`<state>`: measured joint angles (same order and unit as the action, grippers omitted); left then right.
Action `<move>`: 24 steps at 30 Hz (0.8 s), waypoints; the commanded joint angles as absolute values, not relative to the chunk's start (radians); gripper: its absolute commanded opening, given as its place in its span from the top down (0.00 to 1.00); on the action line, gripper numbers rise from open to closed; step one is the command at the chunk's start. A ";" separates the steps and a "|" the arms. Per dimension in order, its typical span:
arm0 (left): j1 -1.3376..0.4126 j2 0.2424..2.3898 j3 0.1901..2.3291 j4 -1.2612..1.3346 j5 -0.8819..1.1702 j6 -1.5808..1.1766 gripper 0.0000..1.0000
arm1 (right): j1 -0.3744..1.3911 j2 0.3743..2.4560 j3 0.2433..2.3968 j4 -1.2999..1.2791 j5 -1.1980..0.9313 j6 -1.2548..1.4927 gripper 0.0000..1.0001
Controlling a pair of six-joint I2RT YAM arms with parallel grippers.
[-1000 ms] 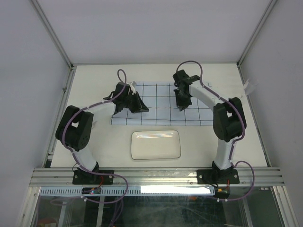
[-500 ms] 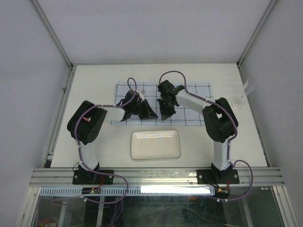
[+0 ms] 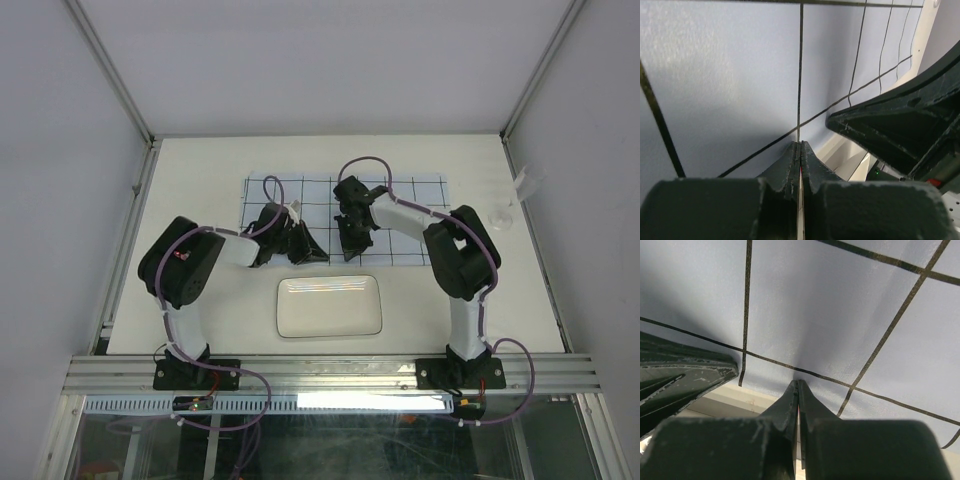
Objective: Set the dinner table for one person
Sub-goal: Flatten out the napkin at the center of the board.
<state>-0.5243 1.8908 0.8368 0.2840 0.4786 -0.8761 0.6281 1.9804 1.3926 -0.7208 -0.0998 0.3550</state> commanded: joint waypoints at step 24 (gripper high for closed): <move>-0.285 1.658 0.548 0.140 0.374 -0.699 1.00 | 0.627 2.006 1.399 -0.765 0.024 0.350 1.00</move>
<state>-0.3344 1.6806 0.5980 0.2516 0.4812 -0.7975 0.6342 1.9820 1.3960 -0.7269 -0.0700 0.3607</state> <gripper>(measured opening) 0.007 0.004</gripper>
